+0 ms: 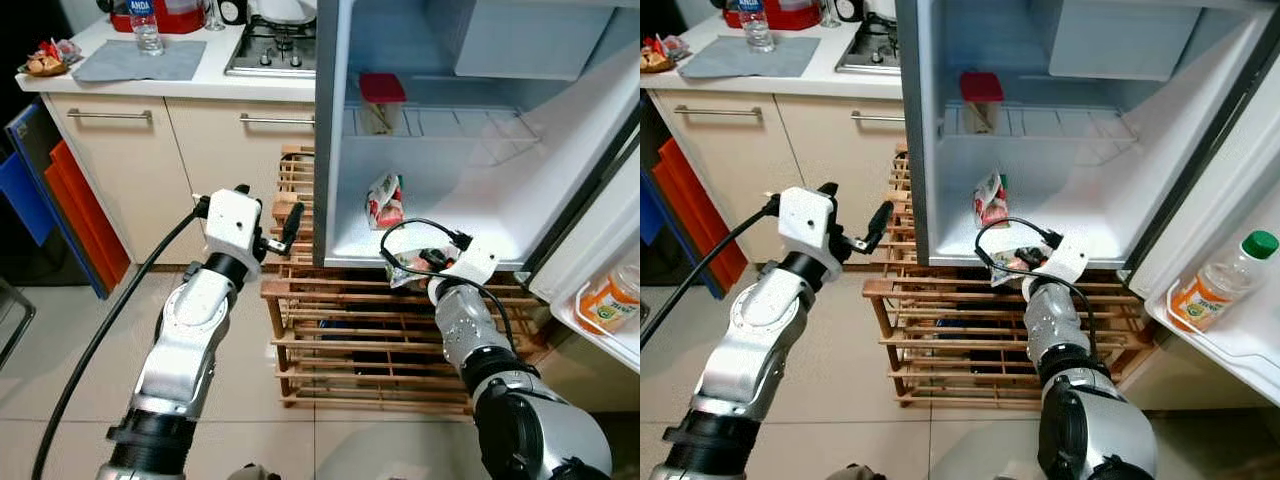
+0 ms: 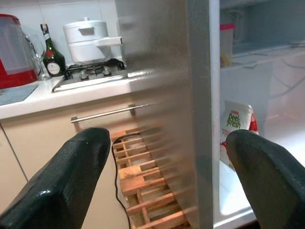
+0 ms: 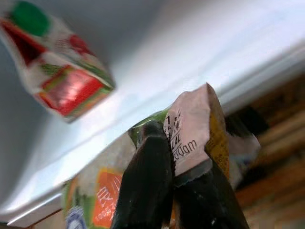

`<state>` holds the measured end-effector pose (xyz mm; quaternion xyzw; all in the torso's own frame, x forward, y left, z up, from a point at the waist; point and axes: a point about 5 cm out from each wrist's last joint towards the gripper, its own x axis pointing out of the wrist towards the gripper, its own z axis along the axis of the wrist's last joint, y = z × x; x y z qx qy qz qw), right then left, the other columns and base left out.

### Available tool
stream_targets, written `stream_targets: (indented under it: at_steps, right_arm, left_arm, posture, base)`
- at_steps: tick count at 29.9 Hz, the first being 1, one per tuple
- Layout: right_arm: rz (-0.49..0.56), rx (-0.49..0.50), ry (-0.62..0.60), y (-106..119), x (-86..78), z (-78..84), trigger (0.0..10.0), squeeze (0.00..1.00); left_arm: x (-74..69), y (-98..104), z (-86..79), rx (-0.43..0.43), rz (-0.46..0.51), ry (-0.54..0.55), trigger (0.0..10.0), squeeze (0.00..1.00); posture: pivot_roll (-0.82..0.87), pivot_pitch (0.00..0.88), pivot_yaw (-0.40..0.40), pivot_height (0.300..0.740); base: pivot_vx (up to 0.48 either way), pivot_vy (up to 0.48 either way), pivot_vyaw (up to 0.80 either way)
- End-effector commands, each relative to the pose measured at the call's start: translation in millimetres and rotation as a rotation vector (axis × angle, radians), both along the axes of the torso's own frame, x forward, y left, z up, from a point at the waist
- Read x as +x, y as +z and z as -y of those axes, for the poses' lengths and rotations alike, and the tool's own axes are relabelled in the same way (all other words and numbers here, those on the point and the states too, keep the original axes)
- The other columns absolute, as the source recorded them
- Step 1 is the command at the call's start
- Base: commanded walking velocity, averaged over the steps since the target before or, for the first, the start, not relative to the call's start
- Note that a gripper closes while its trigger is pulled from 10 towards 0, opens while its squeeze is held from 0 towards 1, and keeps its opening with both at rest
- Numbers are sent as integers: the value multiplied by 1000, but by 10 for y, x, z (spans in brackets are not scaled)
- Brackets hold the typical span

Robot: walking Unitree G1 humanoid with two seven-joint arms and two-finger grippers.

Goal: Restocking fridge

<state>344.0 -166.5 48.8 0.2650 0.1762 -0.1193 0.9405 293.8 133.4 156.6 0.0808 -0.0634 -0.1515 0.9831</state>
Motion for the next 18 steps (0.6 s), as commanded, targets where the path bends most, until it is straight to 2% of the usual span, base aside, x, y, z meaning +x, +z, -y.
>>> stream_targets:
  at_steps: [1, 2, 3, 4, 5, 8, 11, 13, 14, 16, 17, 18]
  right_arm:
    - [105, -64, 63, 269, 174, -130, 0, 0]
    - [105, -64, 63, 269, 174, -130, 0, 0]
    - [230, -108, 93, 520, 286, -190, 0, 0]
    - [292, -128, 111, 649, 330, -227, 0, 0]
    - [401, -165, 143, 872, 381, -287, 0, 0]
    - [536, -195, 161, 1169, 410, -332, 0, 0]
    - [573, -182, 146, 1264, 440, -288, 0, 0]
    - [560, -166, 121, 1244, 474, -200, 0, 0]
    - [550, -169, 85, 1191, 475, -84, 0, 0]
    - [548, -179, 77, 1174, 470, -51, 0, 0]
    - [401, -204, 42, 843, 377, 107, 0, 0]
    - [401, -204, 42, 843, 377, 107, 0, 0]
  left_arm:
    - [-17, 65, -21, 12, 10, 1, 10000, 0]
    - [-17, 65, -21, 12, 10, 1, 10000, 0]
    - [-26, 80, -30, 11, 11, 7, 10000, 0]
    - [-33, 81, -33, 10, 9, 9, 10000, 0]
    - [-48, 77, -33, 7, 6, 11, 10000, 0]
    - [-73, 65, -13, 1, -5, 3, 10000, 0]
    - [-86, 42, 28, -3, -18, -12, 10000, 0]
    - [-90, 34, 65, -5, -22, -25, 10000, 0]
    - [-93, 45, 83, -6, -22, -30, 10000, 0]
    - [-93, 49, 85, -6, -21, -30, 10000, 0]
    - [-95, 57, 72, -2, -21, -27, 10000, 0]
    - [-95, 57, 72, -2, -21, -27, 10000, 0]
  posture:
    - [65, 0, 15, 740]
    - [65, 0, 15, 740]
    - [64, 0, 14, 740]
    - [63, 0, 14, 740]
    - [57, 0, 15, 740]
    - [42, 0, 18, 740]
    - [25, 0, 26, 740]
    - [27, 0, 27, 740]
    - [35, 0, 27, 740]
    - [35, 0, 27, 740]
    - [63, 0, 18, 740]
    - [63, 0, 18, 740]
  base:
    - [0, 0, 0]
    - [0, 0, 0]
    - [0, 0, 0]
    - [0, 0, 0]
    - [0, 0, 0]
    - [0, 0, 0]
    - [0, 0, 0]
    - [0, 0, 0]
    - [0, 0, 0]
    - [0, 0, 0]
    - [0, 0, 0]
    - [0, 0, 0]
